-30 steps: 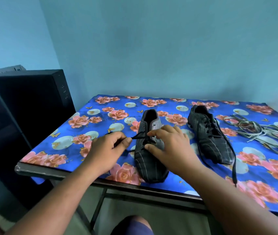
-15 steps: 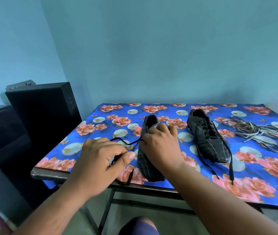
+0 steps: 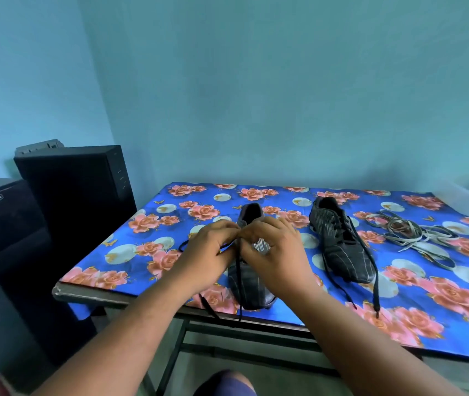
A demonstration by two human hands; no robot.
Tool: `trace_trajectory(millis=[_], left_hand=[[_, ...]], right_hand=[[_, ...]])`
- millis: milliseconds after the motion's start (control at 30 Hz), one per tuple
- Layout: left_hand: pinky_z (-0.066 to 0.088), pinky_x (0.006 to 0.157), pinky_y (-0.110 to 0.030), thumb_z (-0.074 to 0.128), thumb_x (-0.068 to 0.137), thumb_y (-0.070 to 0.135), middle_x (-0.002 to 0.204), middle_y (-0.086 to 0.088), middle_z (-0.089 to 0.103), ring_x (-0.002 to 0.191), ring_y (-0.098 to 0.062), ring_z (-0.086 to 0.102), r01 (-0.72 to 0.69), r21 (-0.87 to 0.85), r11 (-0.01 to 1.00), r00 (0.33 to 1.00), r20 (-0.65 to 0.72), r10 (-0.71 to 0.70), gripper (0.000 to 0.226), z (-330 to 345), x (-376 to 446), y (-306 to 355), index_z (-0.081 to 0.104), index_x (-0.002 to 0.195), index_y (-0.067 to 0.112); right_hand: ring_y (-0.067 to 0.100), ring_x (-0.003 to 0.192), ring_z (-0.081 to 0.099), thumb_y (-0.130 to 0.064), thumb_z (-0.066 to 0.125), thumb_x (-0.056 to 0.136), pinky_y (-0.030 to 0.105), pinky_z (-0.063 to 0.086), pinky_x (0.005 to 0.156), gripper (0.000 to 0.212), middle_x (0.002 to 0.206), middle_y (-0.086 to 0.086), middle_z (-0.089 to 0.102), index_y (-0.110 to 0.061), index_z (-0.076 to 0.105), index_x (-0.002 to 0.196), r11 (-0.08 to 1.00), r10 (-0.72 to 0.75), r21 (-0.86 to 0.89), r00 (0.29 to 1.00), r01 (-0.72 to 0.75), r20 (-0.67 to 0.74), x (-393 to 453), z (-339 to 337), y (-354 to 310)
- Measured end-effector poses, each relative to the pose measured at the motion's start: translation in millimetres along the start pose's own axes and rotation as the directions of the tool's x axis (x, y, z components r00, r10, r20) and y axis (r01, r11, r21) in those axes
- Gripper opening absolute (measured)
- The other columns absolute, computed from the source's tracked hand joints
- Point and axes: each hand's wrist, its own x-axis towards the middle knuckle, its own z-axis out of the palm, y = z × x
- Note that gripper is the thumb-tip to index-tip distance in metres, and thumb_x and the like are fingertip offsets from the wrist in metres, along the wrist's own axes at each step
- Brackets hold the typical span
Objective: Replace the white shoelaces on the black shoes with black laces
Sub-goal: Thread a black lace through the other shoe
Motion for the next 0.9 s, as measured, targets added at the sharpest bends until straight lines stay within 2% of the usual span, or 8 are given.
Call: trace_trajectory(millis=[133, 200, 300, 500, 600, 667, 733, 900], left_hand=[[0.051, 0.090, -0.035, 0.067, 0.096, 0.033, 0.102, 0.013, 0.063, 0.102, -0.013, 0.062, -0.041, -0.071, 0.997, 0.996, -0.081, 0.035, 0.015, 5, 2, 9, 0.077, 0.104, 0.025], [0.049, 0.089, -0.033, 0.064, 0.094, 0.043, 0.102, 0.016, 0.064, 0.103, -0.010, 0.060, -0.075, 0.004, 0.997, 0.990, -0.123, 0.075, 0.024, 7, 1, 10, 0.078, 0.102, 0.025], [0.047, 0.097, -0.032, 0.064, 0.096, 0.039, 0.110, 0.020, 0.064, 0.112, -0.006, 0.056, -0.102, 0.075, 0.992, 0.980, -0.165, 0.114, 0.022, 13, 0, 10, 0.078, 0.103, 0.023], [0.046, 0.103, -0.037, 0.062, 0.095, 0.024, 0.120, 0.011, 0.061, 0.118, -0.010, 0.051, -0.101, 0.110, 0.989, 0.981, -0.153, 0.117, 0.022, 19, -1, 16, 0.074, 0.111, 0.014], [0.044, 0.101, -0.032, 0.053, 0.095, 0.048, 0.115, 0.015, 0.060, 0.115, -0.001, 0.050, -0.091, 0.094, 0.991, 0.976, -0.187, 0.107, 0.040, 16, -2, 20, 0.075, 0.105, 0.017], [0.043, 0.100, -0.032, 0.046, 0.093, 0.058, 0.111, 0.022, 0.058, 0.113, 0.003, 0.047, -0.069, 0.078, 0.995, 0.976, -0.199, 0.083, 0.048, 14, -2, 20, 0.075, 0.100, 0.020], [0.042, 0.100, -0.034, 0.046, 0.092, 0.059, 0.110, 0.025, 0.056, 0.114, 0.004, 0.046, -0.057, 0.069, 0.996, 0.978, -0.198, 0.070, 0.045, 13, -2, 18, 0.073, 0.098, 0.024], [0.042, 0.100, -0.038, 0.048, 0.092, 0.061, 0.111, 0.024, 0.056, 0.116, -0.003, 0.049, -0.046, 0.038, 0.998, 0.981, -0.188, 0.053, 0.038, 11, -3, 15, 0.073, 0.092, 0.032]], right_hand=[[0.007, 0.075, 0.054, -0.022, 0.065, 0.083, 0.024, 0.043, 0.069, 0.009, 0.076, -0.010, 0.064, -0.028, 0.065, 0.077, 0.951, 0.165, 0.267, 0.986, -0.157, -0.005, -3, -18, 0], [0.004, 0.065, 0.048, -0.014, 0.066, 0.089, 0.022, 0.038, 0.061, 0.014, 0.069, -0.008, 0.059, -0.021, 0.066, 0.077, 0.890, 0.261, 0.370, 0.963, -0.266, 0.065, -4, -24, -1], [0.009, 0.064, 0.047, -0.010, 0.064, 0.094, 0.025, 0.038, 0.060, 0.016, 0.073, 0.008, 0.059, -0.018, 0.067, 0.081, 0.829, 0.328, 0.433, 0.935, -0.354, 0.137, -4, -27, -2], [0.019, 0.065, 0.053, -0.018, 0.069, 0.095, 0.031, 0.044, 0.061, 0.010, 0.074, 0.004, 0.067, -0.022, 0.072, 0.086, 0.847, 0.288, 0.427, 0.949, -0.316, 0.130, -2, -33, -10], [-0.001, 0.059, 0.049, -0.011, 0.068, 0.095, 0.012, 0.037, 0.057, 0.011, 0.069, -0.007, 0.061, -0.015, 0.074, 0.087, 0.855, 0.276, 0.427, 0.955, -0.294, 0.105, 0, -40, -13], [0.001, 0.064, 0.051, -0.012, 0.067, 0.096, 0.014, 0.039, 0.059, 0.013, 0.072, -0.005, 0.063, -0.017, 0.073, 0.087, 0.859, 0.277, 0.426, 0.958, -0.282, 0.075, 1, -43, -15], [0.005, 0.072, 0.055, -0.013, 0.066, 0.097, 0.017, 0.044, 0.066, 0.015, 0.080, -0.005, 0.069, -0.020, 0.073, 0.086, 0.845, 0.286, 0.460, 0.957, -0.274, 0.044, 2, -46, -20], [0.003, 0.071, 0.055, -0.018, 0.063, 0.100, 0.019, 0.043, 0.069, 0.015, 0.072, -0.014, 0.066, -0.013, 0.070, 0.088, 0.785, 0.316, 0.569, 0.948, -0.245, -0.028, 17, -67, -30]])
